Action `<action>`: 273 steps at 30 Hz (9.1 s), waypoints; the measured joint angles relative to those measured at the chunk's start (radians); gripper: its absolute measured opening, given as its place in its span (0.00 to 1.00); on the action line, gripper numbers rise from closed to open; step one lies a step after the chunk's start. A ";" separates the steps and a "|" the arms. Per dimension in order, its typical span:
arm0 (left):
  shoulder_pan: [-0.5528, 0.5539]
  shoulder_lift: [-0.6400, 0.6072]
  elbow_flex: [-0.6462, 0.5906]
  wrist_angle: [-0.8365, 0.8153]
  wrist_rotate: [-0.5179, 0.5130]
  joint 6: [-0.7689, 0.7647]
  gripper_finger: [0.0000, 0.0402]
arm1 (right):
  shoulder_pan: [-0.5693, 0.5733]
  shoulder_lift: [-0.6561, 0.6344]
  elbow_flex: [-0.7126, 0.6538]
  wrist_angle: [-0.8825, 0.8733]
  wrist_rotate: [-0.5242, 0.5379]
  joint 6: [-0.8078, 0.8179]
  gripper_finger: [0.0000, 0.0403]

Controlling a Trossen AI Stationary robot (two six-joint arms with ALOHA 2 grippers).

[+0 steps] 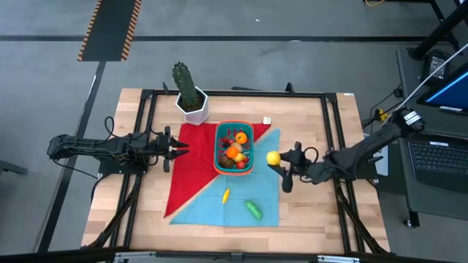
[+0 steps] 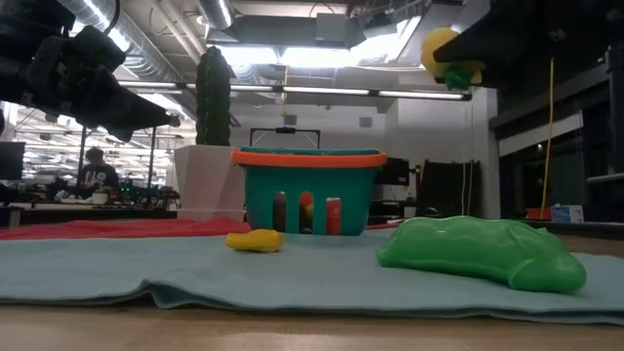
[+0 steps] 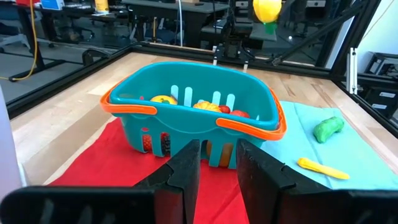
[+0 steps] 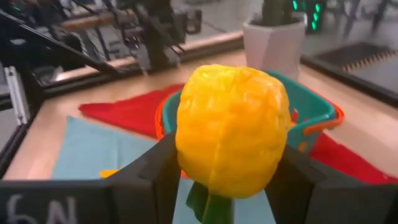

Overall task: Pick and placing Produce into tupperware
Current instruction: Put the pineapple into the basket, then put the pea into the basket

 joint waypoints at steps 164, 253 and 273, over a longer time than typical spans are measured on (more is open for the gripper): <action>0.000 0.003 0.000 0.000 0.000 0.008 0.24 | -0.748 0.919 1.179 -0.893 -0.957 -0.515 0.46; 0.000 0.003 0.000 0.000 0.000 0.007 0.24 | -0.254 0.417 0.547 -0.839 -0.683 -0.012 0.70; 0.000 0.002 0.000 0.000 0.000 0.004 0.24 | -0.105 0.417 0.555 -0.905 -0.676 0.339 0.52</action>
